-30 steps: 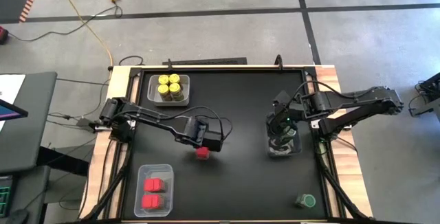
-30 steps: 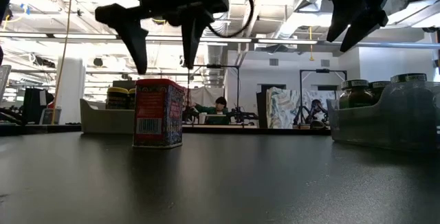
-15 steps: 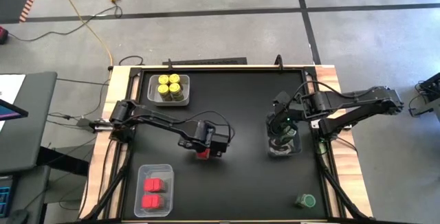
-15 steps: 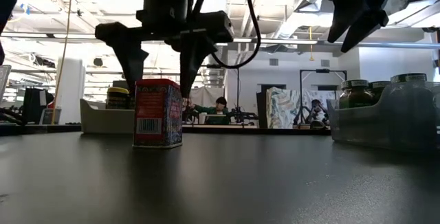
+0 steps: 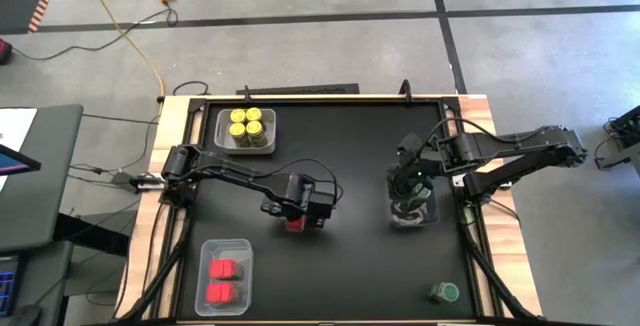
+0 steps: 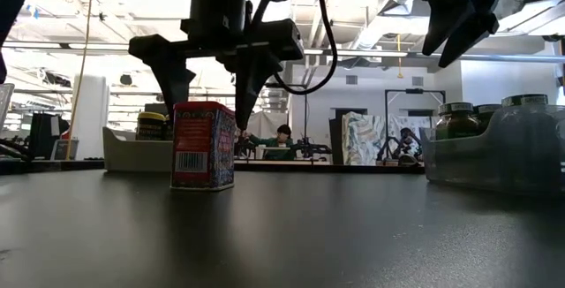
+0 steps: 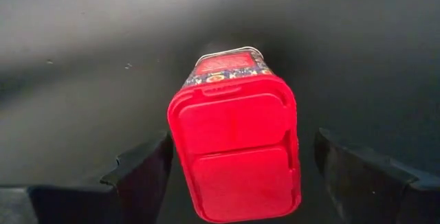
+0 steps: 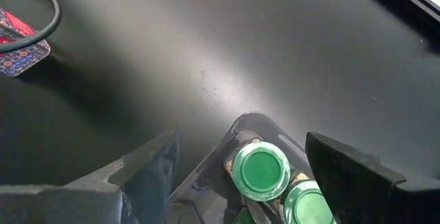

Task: Sort spices by type
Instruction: Put the red seasoning can into the transparent bin

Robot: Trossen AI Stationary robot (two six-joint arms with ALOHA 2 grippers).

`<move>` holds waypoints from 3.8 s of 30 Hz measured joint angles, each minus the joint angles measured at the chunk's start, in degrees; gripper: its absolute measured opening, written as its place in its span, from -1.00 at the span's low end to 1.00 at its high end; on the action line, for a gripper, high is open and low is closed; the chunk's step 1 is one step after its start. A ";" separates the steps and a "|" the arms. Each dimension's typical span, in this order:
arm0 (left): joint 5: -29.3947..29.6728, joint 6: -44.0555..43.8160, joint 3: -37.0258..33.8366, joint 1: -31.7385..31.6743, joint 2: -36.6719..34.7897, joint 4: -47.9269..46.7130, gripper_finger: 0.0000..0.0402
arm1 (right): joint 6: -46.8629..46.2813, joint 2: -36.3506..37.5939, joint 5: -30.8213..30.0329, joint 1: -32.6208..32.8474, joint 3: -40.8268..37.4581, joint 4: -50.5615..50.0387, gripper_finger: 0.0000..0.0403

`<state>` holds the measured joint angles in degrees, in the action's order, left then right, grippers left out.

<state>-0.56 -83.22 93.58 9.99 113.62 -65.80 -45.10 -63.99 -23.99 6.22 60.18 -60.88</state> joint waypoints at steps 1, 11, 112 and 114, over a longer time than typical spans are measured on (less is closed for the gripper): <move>-0.17 0.05 0.00 -0.14 0.00 -0.17 0.65 | 0.00 0.00 0.02 0.00 0.00 0.00 0.72; -1.24 1.54 0.00 -1.19 0.00 -0.77 0.14 | 0.22 0.00 0.02 0.00 0.00 0.04 0.72; 4.82 41.56 -17.03 35.24 -31.98 -13.07 0.09 | -10.34 -0.02 -0.09 0.00 0.07 7.41 0.72; 4.84 41.22 -17.03 35.24 -31.98 -12.47 0.09 | -10.35 -0.02 -0.09 0.00 0.07 7.41 0.72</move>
<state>4.28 -42.01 76.55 45.23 81.65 -78.27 -55.45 -64.01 -24.08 6.22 60.25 -53.47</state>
